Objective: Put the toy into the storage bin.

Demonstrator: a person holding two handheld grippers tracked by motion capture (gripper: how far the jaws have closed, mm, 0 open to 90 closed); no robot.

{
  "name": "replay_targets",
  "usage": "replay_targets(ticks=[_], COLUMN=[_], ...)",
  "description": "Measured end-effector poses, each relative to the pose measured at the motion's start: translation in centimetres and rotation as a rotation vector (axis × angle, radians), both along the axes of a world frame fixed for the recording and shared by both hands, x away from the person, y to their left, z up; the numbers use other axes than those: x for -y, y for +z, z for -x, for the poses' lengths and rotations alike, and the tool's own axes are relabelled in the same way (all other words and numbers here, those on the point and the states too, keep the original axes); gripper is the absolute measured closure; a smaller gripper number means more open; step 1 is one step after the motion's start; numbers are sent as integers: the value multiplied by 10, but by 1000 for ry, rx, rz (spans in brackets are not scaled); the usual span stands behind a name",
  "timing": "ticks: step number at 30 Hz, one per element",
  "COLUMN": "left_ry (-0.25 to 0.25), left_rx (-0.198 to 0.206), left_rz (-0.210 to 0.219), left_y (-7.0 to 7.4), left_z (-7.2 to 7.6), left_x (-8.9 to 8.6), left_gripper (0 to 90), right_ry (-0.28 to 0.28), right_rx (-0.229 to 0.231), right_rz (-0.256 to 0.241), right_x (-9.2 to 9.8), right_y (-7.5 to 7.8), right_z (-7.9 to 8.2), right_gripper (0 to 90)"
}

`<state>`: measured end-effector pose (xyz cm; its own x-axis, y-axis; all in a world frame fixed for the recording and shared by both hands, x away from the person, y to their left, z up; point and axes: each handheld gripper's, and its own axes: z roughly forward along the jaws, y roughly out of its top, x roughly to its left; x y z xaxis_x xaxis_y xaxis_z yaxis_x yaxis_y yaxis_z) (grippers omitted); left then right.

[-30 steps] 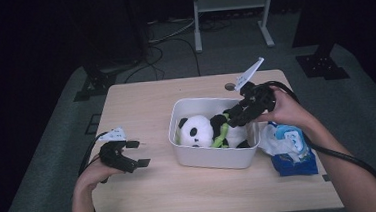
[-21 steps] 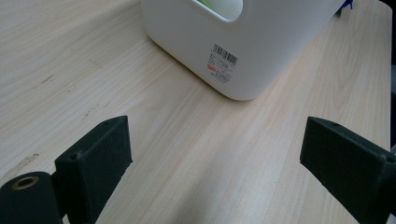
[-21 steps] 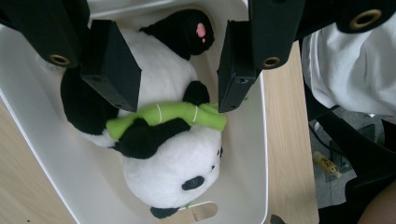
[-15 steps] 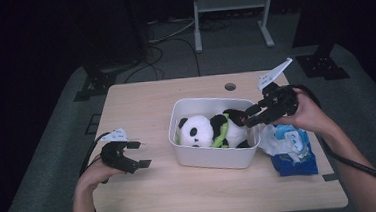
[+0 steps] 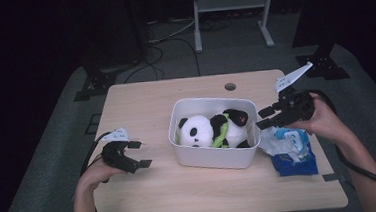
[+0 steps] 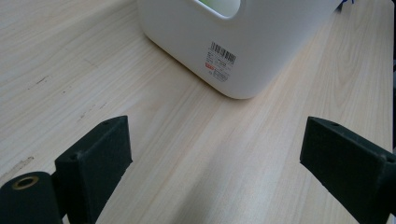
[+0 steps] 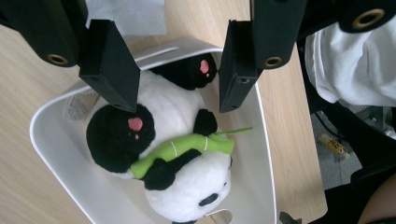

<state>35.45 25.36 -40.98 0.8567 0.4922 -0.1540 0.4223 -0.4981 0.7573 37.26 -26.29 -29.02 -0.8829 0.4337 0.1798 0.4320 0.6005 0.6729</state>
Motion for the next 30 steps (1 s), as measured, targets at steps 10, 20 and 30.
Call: replay_targets(ticks=[10,20,30], left_ry=[4,7,7], left_rx=[-2,-3,-4], left_rz=[-1,-7,-9], left_y=[-1,-2,-3], left_z=[0,0,0], left_x=[0,-1,-1], left_gripper=[77,77,77], right_ry=[-37,-76,-116], right_rx=[-10,-33,-55], right_rz=[-16,-41,-81], right_x=[18,34,50], right_y=[-12,-28,-48], right_z=[5,9,16], right_gripper=[461,450,446])
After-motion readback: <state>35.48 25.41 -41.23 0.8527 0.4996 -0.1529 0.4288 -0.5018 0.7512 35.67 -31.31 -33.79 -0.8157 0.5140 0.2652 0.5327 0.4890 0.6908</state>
